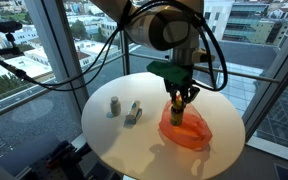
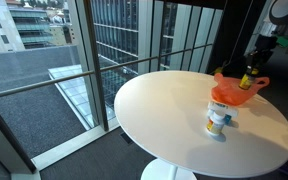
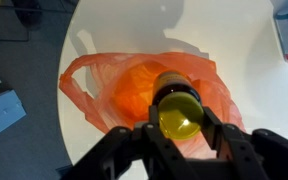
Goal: Put the black and yellow container in the orange plastic bag
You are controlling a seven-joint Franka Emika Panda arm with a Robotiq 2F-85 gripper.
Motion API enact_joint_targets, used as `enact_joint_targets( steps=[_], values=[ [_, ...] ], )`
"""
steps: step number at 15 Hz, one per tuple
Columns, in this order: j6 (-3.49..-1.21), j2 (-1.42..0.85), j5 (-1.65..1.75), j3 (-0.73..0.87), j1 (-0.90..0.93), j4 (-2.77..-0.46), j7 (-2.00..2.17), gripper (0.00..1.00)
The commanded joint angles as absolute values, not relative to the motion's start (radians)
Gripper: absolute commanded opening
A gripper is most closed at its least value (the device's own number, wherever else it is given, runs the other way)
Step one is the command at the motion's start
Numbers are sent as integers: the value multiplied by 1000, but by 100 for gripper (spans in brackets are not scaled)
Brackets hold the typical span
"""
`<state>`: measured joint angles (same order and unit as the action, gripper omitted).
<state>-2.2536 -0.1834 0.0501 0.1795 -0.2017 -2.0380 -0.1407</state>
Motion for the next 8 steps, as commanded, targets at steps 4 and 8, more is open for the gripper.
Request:
enact_joint_targets(
  steps=[4,8],
  values=[
    [-2237,-242,24,169,-211,-2011,-173,20],
    [-2256,-278,17,158,-209,-2009,-175,20]
  ],
)
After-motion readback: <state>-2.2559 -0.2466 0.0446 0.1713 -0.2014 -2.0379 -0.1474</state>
